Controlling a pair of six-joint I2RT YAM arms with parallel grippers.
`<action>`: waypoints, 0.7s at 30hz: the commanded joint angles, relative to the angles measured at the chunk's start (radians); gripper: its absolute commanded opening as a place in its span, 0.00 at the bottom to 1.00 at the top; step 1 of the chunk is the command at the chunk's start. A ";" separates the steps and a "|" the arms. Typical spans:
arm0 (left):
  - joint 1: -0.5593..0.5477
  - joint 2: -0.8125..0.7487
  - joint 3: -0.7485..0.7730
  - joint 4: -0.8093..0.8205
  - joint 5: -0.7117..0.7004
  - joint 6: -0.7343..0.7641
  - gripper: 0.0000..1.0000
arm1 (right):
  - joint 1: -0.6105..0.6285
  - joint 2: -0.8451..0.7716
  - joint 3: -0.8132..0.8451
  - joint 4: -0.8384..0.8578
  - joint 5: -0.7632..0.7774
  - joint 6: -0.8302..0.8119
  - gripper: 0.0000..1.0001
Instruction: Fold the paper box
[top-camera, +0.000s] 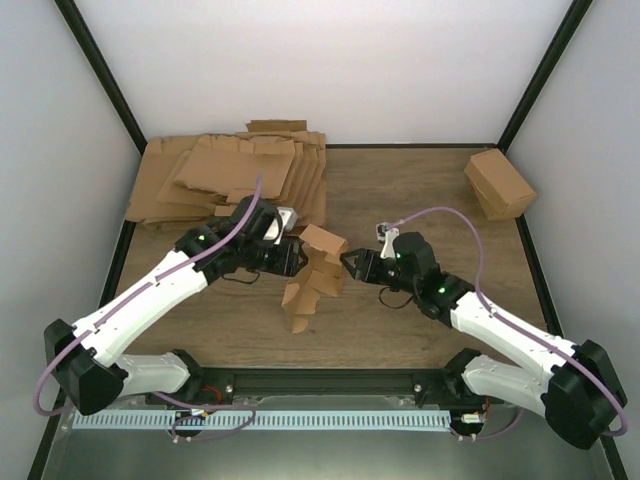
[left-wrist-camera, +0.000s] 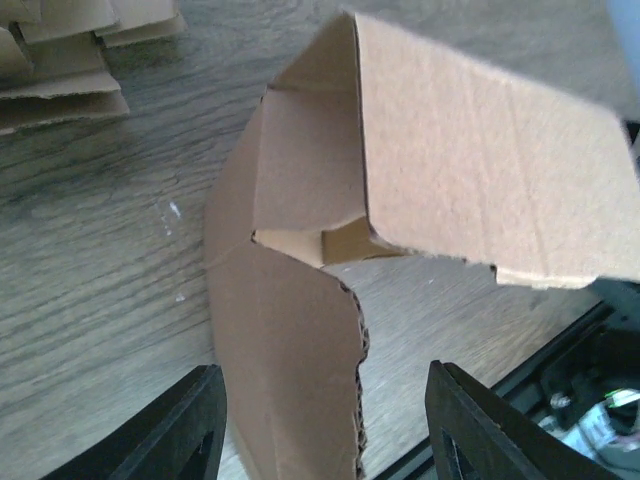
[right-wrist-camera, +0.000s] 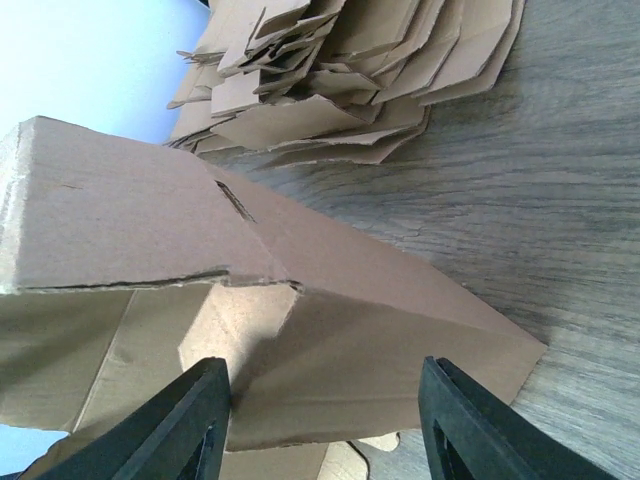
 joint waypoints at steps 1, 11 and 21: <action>0.046 -0.024 0.030 0.077 0.118 0.000 0.59 | -0.007 0.019 0.067 -0.047 -0.004 -0.047 0.55; 0.064 0.021 0.039 0.022 0.155 0.081 0.37 | -0.007 -0.070 0.191 -0.213 0.020 -0.301 0.74; 0.060 -0.001 0.047 -0.066 0.163 0.129 0.48 | -0.007 -0.074 0.412 -0.362 -0.029 -0.550 0.87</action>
